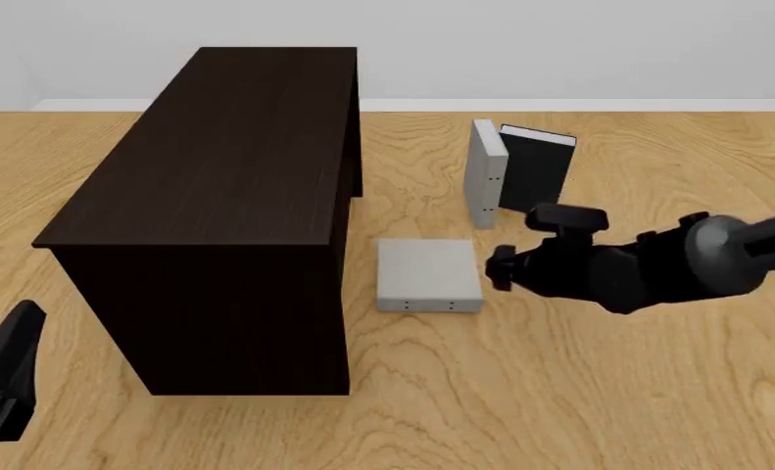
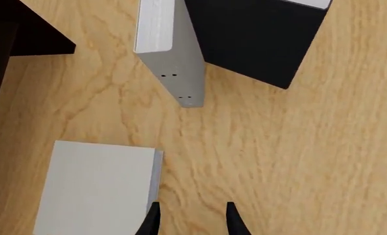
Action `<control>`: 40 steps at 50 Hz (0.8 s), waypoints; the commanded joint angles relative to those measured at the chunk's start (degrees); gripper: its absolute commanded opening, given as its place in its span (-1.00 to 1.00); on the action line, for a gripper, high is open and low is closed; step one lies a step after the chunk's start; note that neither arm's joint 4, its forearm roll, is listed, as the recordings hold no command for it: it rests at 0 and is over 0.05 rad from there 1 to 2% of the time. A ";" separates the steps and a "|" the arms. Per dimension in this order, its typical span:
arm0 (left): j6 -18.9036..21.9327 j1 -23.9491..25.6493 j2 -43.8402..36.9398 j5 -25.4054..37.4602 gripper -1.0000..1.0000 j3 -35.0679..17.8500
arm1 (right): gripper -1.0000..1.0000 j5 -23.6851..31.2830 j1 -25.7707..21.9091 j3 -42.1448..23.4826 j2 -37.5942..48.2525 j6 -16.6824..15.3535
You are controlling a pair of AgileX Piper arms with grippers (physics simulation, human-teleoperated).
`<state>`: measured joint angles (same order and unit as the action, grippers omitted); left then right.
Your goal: Pick up the book on the right and place it under the cabinet shelf.
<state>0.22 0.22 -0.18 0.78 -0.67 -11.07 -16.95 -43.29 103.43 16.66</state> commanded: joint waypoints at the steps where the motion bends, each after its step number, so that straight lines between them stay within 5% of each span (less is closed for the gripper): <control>1: 0.11 0.15 0.07 0.08 1.00 -0.21 | 1.00 -6.44 -2.37 -0.08 4.81 5.18; 40: 0.13 0.22 0.09 -0.04 1.00 -0.14 | 1.00 -0.58 -8.57 -11.07 9.86 4.53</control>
<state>0.25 0.29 -0.15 0.86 -0.78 -5.20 -19.33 -50.45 108.18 3.75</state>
